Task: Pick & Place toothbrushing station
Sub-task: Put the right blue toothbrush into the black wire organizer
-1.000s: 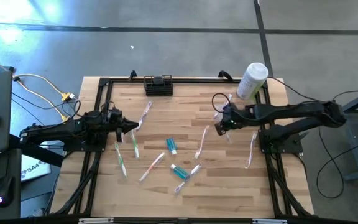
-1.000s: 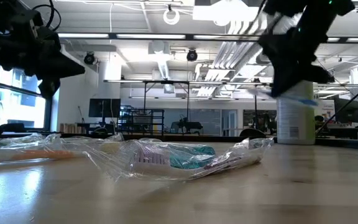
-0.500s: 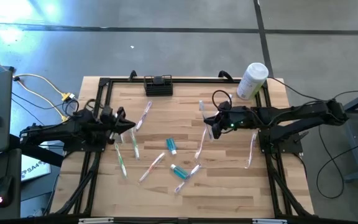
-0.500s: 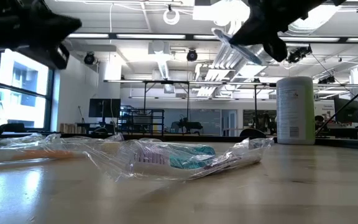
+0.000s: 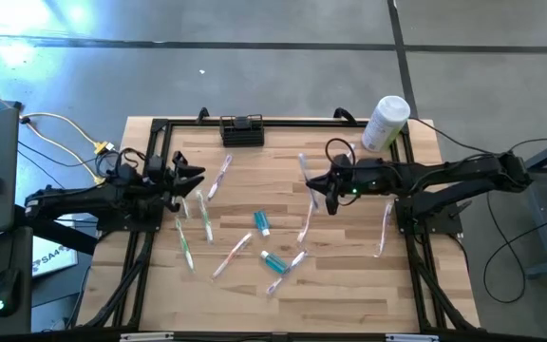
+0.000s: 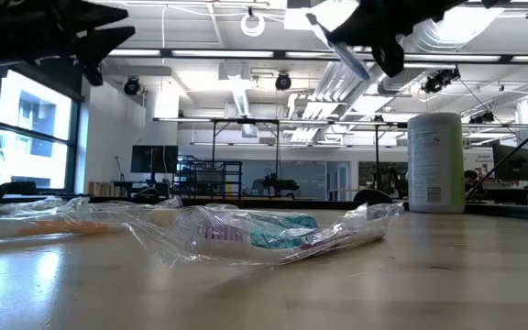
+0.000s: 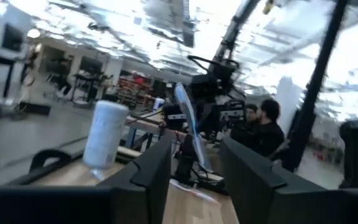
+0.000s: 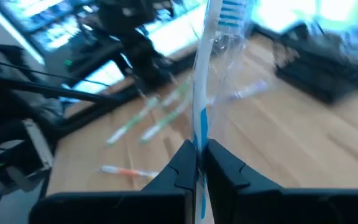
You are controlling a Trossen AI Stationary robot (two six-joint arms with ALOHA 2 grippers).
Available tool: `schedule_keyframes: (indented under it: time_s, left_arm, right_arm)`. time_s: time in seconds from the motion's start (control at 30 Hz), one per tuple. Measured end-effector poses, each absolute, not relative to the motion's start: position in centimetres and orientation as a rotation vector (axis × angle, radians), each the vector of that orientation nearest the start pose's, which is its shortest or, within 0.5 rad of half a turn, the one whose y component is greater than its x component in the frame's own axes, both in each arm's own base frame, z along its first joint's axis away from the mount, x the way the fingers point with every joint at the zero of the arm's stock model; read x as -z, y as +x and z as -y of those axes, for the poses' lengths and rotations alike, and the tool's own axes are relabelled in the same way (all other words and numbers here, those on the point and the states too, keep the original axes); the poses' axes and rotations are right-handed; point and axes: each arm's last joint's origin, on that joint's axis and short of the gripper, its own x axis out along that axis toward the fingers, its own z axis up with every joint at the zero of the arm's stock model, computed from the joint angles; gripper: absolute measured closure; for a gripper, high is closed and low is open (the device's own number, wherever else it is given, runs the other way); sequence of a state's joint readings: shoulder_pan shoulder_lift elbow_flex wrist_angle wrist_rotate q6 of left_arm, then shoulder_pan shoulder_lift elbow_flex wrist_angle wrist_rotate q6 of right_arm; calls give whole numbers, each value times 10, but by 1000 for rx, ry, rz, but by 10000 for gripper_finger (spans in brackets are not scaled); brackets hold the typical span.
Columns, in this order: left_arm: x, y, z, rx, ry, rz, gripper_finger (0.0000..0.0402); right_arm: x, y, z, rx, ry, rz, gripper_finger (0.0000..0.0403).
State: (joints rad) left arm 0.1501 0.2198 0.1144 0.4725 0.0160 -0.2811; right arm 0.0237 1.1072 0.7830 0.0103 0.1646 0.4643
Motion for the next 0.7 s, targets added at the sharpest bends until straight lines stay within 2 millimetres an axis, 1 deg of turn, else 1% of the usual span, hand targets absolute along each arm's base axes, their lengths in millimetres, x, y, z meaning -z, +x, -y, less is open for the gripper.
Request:
schedule_keyframes:
  time_s: [0.1,0.17,0.3,0.37,0.5,0.63,0.7]
  left_arm:
    - [-251,111,-15,-61,-193,360,245]
    - [-268,121,-16,-47,-172,335,241]
    - [-300,152,-21,-53,-156,283,239]
    - [-312,170,-24,-54,-182,251,239]
    - [-323,207,-29,-52,-299,178,239]
    - [-321,240,-34,-46,-406,106,239]
    - [-321,257,-36,-39,-417,121,239]
  right_arm:
    - [-295,247,-2,151,359,-219,395]
    - [-298,247,0,141,323,-202,395]
    - [-299,248,7,126,304,-196,395]
    - [-301,248,11,103,308,-174,395]
    - [-306,249,14,47,284,-130,395]
    - [-308,249,14,44,243,-110,395]
    - [-308,249,14,43,255,-109,395]
